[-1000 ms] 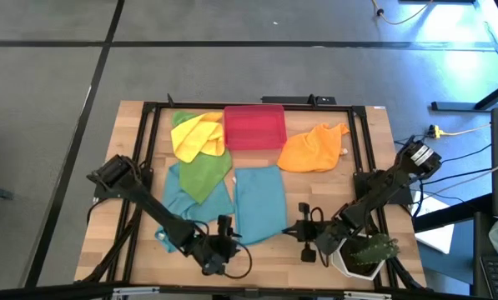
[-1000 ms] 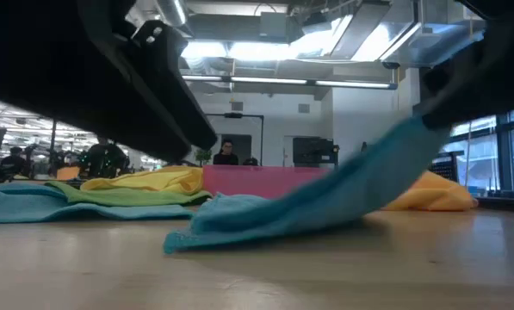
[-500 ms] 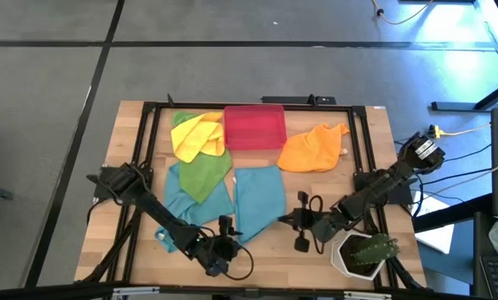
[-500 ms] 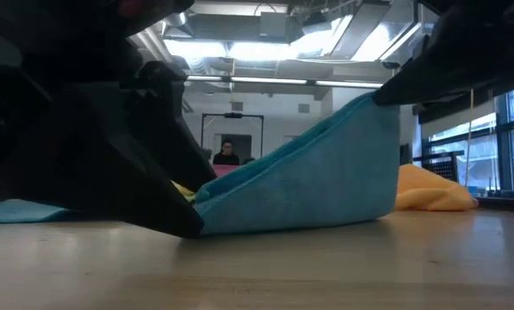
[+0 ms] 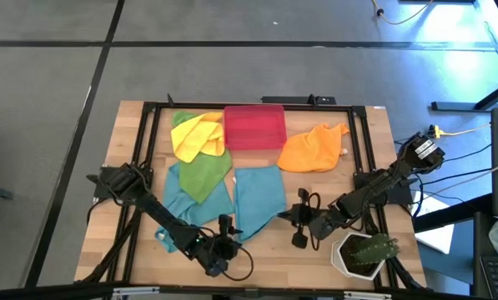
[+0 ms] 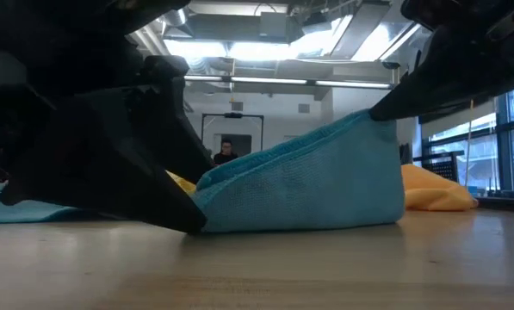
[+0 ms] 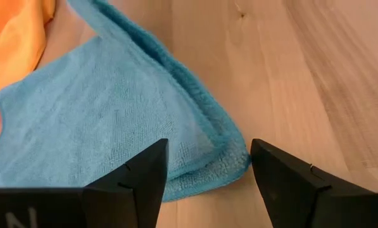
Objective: Roll microfiber towels into tight, uniform cylinder then place into a basket
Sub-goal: Fold the right blue microfiber towel
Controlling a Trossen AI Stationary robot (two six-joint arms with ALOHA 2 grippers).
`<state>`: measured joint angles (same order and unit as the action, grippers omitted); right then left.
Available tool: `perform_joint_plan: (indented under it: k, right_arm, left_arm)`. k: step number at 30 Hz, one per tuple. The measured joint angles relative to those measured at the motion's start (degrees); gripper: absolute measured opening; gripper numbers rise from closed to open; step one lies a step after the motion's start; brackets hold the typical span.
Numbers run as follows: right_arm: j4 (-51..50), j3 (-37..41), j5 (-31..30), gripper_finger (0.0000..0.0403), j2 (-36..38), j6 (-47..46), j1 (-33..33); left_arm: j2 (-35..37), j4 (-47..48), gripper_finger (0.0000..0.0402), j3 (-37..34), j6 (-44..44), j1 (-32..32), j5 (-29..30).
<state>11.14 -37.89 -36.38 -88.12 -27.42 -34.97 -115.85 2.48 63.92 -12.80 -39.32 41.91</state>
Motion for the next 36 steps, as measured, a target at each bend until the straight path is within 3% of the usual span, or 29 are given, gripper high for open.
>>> perform_joint_plan:
  k: [20, 24, 31, 36]
  right_arm:
    - [-2.3, 0.0, -1.1, 0.0003, 0.0, -1.0, 0.0]
    - [-3.9, -0.1, 0.3, 0.0003, 0.0, -2.4, 0.0]
    - [-5.0, -0.1, 1.7, 0.0004, 0.0, -2.7, -0.2]
    - [-5.5, -0.1, 4.2, 0.0004, 0.0, -3.8, -0.2]
  left_arm:
    - [-0.2, -0.6, 0.02, 0.0, -0.4, 2.3, 2.1]
    - [-0.2, -0.6, 0.0153, 0.0, -0.4, 2.3, 2.6]
    - [-0.2, -0.6, 0.0024, 0.0, -0.7, 2.1, 1.0]
    - [-0.2, -0.6, 0.0006, 0.0, -2.1, 2.0, 0.8]
